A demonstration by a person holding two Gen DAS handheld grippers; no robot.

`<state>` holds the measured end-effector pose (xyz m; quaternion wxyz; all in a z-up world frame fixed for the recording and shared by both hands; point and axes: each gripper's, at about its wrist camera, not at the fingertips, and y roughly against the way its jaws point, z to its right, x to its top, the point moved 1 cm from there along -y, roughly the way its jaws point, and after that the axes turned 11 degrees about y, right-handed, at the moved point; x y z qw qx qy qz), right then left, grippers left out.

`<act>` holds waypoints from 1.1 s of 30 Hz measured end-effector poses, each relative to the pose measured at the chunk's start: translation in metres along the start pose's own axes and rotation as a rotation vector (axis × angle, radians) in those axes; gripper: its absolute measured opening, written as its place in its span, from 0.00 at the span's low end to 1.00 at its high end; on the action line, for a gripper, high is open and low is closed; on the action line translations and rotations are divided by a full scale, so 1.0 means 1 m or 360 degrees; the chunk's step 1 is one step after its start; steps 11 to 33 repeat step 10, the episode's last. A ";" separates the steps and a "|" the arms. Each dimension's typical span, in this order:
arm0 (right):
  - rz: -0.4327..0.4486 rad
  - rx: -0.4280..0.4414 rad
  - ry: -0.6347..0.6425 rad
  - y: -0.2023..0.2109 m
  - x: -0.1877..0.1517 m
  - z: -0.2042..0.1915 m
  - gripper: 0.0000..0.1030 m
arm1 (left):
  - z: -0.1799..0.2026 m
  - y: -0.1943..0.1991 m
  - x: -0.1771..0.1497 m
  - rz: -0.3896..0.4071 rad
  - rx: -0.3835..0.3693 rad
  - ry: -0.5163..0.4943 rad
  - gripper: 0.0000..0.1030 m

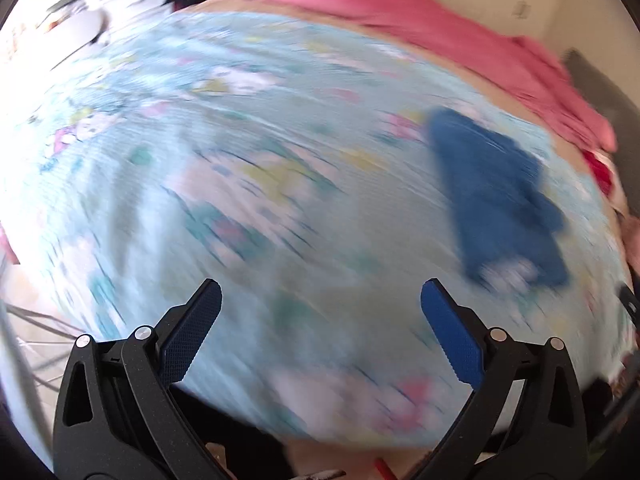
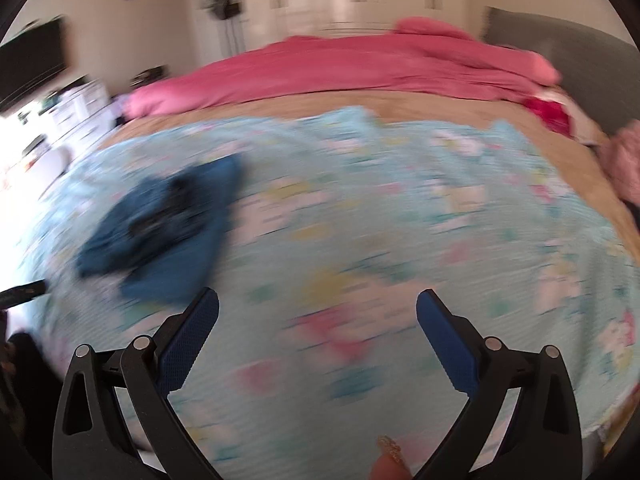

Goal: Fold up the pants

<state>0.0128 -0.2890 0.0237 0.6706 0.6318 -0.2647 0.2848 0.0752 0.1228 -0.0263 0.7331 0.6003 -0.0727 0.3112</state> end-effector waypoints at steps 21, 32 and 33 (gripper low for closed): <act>-0.0364 -0.0860 -0.0554 -0.082 0.000 0.274 0.96 | -0.067 -0.089 0.175 0.0067 0.0403 0.0059 0.91; -0.0364 -0.0860 -0.0554 -0.082 0.000 0.274 0.96 | -0.067 -0.089 0.175 0.0067 0.0403 0.0059 0.91; -0.0364 -0.0860 -0.0554 -0.082 0.000 0.274 0.96 | -0.067 -0.089 0.175 0.0067 0.0403 0.0059 0.91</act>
